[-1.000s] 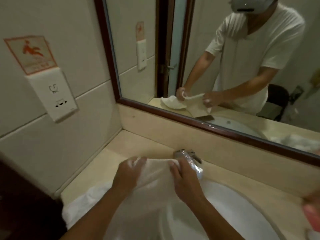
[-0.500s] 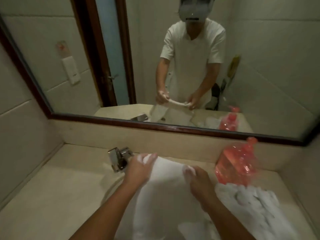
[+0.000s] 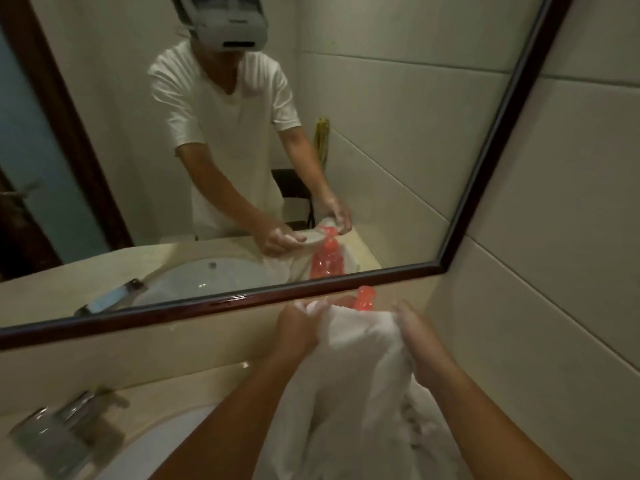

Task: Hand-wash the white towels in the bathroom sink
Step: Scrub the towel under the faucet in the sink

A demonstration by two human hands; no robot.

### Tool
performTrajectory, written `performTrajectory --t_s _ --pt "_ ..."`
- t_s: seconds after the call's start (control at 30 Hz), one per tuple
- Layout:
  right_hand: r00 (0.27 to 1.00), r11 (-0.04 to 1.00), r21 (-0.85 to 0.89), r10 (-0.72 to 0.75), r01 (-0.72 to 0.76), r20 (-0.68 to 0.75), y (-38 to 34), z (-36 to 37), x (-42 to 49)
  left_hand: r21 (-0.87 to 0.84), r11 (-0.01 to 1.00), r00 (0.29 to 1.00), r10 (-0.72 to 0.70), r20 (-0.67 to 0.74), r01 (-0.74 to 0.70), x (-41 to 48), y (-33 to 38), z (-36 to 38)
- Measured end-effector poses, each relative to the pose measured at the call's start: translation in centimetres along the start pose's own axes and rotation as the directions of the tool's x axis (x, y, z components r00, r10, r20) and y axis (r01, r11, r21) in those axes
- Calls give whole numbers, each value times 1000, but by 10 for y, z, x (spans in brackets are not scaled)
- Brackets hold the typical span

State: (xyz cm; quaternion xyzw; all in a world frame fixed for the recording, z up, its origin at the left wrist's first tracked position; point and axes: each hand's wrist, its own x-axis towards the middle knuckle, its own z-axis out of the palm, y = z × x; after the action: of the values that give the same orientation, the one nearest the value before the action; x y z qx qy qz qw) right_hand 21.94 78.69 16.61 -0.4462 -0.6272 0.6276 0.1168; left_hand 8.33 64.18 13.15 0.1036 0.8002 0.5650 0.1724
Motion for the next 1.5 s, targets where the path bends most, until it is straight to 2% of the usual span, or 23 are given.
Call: performTrajectory --t_s 0.07,0.23,0.33,0.63,0.8,0.93,0.97,1.1,1.27,1.4,1.5 --pt "998 1000 28 12 -13 69 -3 -7 14 -28 999 999 34 39 -33 8 6 8" --pt "992 994 -105 1 13 126 -17 -3 22 -152 986 994 80 79 -67 20 6 11" --pt "988 998 -64 15 -5 152 -18 -1 22 -158 985 995 81 58 -71 22 4 11" --pt "994 999 -44 -27 32 110 -10 1 30 -194 980 996 50 72 -36 17 2 17" --pt "992 991 -89 -95 103 85 -6 3 29 -99 995 1000 12 -27 -15 5 -4 13" --pt "965 949 -181 -264 260 3 15 13 10 -50 997 988 -60 -140 54 -20 -5 -7" --pt "954 941 -162 -300 298 16 21 18 2 -50 996 982 -75 -175 67 -30 -4 -16" --pt "880 882 -122 -424 454 214 27 52 -29 -10 1000 941 -31 -338 30 -73 -6 -66" --pt "802 862 -129 -388 490 453 9 90 -68 -37 996 877 -85 -473 77 -132 -8 -131" --pt "781 867 -135 -351 479 516 10 110 -100 34 984 875 -138 -465 174 -159 -25 -169" --pt "785 879 -201 -258 433 563 36 135 -105 92 960 868 -195 -456 264 -172 -64 -183"
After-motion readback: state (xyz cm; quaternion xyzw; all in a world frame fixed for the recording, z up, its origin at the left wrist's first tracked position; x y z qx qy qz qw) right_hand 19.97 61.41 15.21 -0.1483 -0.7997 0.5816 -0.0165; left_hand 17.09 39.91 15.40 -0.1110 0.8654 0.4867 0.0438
